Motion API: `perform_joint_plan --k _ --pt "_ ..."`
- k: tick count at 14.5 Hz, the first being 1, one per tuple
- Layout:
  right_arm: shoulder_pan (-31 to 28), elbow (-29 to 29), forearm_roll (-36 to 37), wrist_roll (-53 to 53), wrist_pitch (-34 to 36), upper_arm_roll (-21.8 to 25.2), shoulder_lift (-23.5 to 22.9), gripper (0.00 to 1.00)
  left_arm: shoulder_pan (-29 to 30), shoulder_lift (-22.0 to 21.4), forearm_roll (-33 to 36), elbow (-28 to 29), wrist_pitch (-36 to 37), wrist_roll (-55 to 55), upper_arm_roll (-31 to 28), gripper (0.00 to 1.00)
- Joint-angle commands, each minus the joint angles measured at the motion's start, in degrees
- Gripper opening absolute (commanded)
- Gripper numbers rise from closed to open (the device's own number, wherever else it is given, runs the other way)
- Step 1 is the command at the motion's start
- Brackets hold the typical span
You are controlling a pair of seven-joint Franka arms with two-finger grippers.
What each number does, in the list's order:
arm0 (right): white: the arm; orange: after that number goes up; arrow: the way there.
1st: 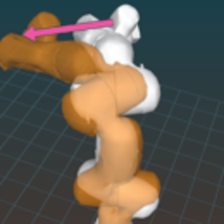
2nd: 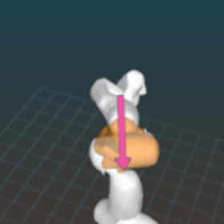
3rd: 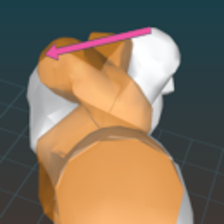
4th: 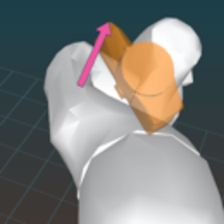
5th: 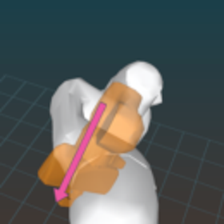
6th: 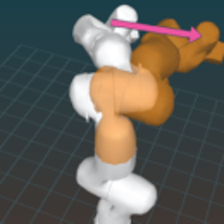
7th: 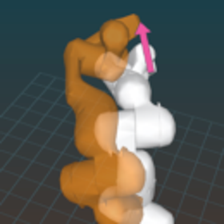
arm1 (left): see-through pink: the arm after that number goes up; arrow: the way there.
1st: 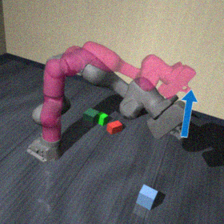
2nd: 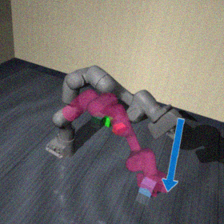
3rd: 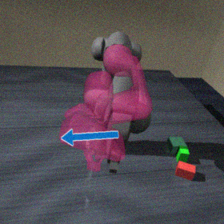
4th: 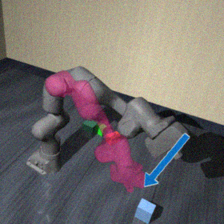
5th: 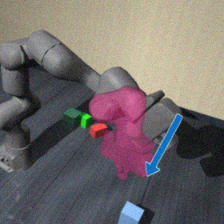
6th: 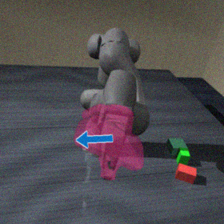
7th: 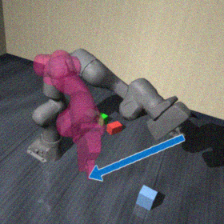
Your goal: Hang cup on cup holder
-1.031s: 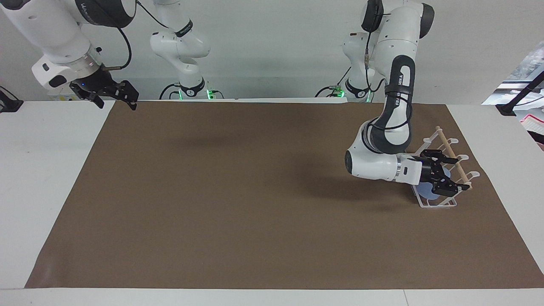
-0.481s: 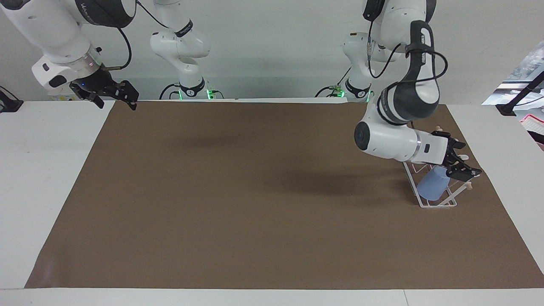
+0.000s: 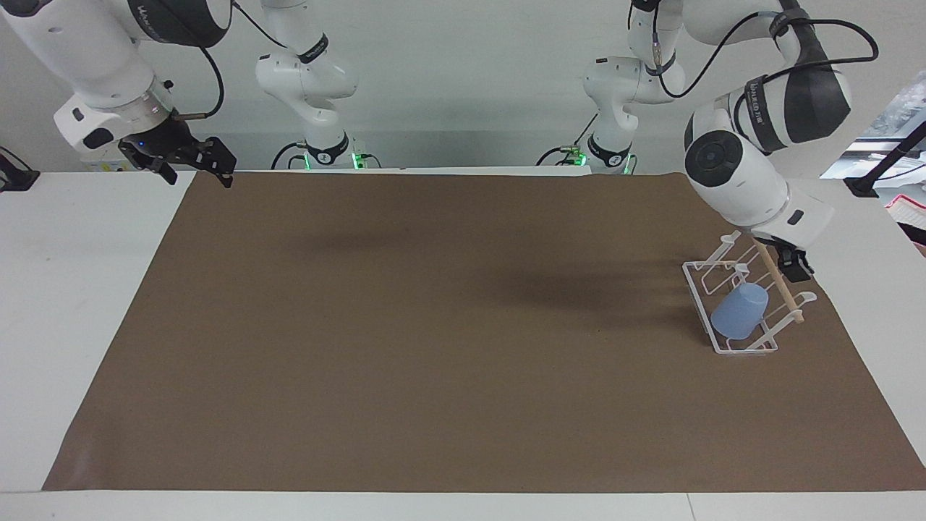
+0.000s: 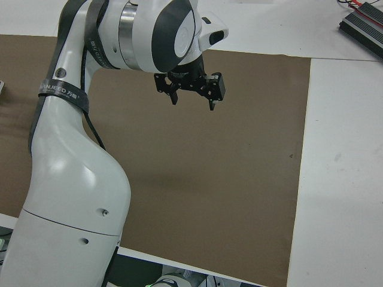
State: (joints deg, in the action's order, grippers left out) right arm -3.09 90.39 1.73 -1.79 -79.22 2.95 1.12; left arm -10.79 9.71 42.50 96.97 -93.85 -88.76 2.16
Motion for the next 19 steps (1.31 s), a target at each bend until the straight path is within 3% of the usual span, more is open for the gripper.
perform_joint_plan --k 1,6,8,14,17,19 --pt "-0.2 0.4 0.1 -1.4 0.4 -0.1 0.5 1.0 3.0 -4.9 -9.1 2.7 -2.4 13.1 0.2 1.0" --pt "-0.2 0.4 0.1 -1.4 0.4 -0.1 0.5 1.0 4.5 -8.8 -20.0 2.8 -1.3 39.6 0.3 1.0" --pt "-0.2 0.4 0.1 -1.4 0.4 -0.1 0.5 1.0 4.9 -9.4 -29.3 2.3 -1.2 51.2 0.1 1.0" --pt "-0.2 0.4 0.1 -1.4 0.4 -0.1 0.5 1.0 5.3 -11.6 -35.7 -0.2 2.5 83.3 0.3 1.0" --pt "-0.2 0.4 0.1 -1.4 0.4 -0.1 0.5 1.0 8.3 -11.6 -43.5 -4.1 6.2 91.2 0.2 1.0" --pt "-0.2 0.4 0.1 -1.4 0.4 -0.1 0.5 1.0 8.8 -11.6 -44.4 -5.5 7.3 92.0 0.3 1.0"
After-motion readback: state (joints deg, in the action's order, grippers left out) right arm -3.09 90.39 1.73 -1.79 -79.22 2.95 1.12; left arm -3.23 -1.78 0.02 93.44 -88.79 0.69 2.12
